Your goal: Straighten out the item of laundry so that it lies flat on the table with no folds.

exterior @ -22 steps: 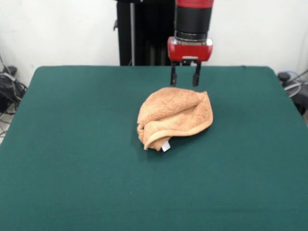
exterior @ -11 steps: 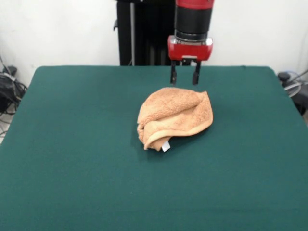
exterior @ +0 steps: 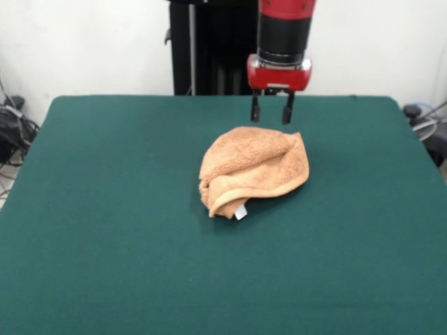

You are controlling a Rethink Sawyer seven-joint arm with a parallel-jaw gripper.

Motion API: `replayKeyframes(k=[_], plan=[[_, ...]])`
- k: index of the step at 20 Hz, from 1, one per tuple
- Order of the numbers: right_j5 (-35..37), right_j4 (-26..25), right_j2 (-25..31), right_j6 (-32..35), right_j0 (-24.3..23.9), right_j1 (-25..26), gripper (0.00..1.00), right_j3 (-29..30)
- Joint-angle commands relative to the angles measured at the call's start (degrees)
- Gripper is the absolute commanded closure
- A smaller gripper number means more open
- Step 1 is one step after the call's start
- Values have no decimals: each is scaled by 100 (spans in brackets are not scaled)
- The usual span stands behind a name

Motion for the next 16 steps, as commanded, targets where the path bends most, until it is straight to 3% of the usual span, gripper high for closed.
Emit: replayKeyframes(k=[1,4,11,16], plan=[[1307,535,436,1202,-172,-220,0,37],[1521,562,585,1218,-316,-418,0,374],[1905,607,540,1173,-276,-547,0,557],[1355,288,372,985,-143,-538,0,252]])
